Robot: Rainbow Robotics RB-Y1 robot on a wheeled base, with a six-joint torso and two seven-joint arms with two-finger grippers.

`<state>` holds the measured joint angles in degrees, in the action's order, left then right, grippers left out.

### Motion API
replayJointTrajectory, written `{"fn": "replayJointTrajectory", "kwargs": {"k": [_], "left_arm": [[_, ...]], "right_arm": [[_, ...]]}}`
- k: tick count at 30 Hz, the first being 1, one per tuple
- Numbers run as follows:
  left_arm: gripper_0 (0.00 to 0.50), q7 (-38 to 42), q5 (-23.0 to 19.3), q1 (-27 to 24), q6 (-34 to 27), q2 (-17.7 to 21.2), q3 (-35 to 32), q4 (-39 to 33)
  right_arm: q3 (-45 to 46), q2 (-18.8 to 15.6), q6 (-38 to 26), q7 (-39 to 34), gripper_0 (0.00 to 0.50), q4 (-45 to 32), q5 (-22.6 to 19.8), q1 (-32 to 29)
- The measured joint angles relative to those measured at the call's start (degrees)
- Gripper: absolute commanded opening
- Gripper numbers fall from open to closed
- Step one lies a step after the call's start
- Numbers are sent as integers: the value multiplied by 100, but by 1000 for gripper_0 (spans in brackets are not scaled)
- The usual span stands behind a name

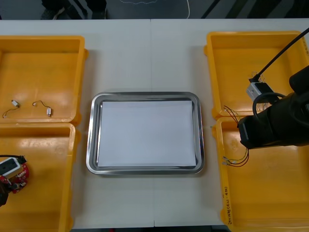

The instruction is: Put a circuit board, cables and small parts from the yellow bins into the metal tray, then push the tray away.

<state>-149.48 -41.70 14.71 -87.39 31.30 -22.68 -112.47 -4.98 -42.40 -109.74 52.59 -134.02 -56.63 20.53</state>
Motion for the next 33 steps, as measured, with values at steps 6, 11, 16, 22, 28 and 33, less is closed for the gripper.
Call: {"fn": "replayJointTrajectory", "kwargs": {"k": [6, 11, 16, 22, 28, 33], "left_arm": [[0, 0, -8, 0, 0, 6, 0, 0], [0, 0, -73, -2, -253, 34, -22, -68], [0, 0, -174, -9, -736, 36, -214, -329], [0, 0, -270, -13, -1275, 36, -434, -875], [0, 5, -363, -20, -1737, 36, -592, -1470], [0, 292, -446, -86, -2032, 36, -662, -1901]], "right_arm": [[0, 0, 0, 0, 0, 0, 0, 0], [0, 0, 0, 0, 0, 0, 0, 0], [0, 0, 0, 0, 0, 0, 0, 0], [0, 0, 0, 0, 0, 0, 0, 0], [0, 0, 0, 0, 0, 0, 0, 0], [0, 0, 0, 0, 1, 0, 0, 0]]}}
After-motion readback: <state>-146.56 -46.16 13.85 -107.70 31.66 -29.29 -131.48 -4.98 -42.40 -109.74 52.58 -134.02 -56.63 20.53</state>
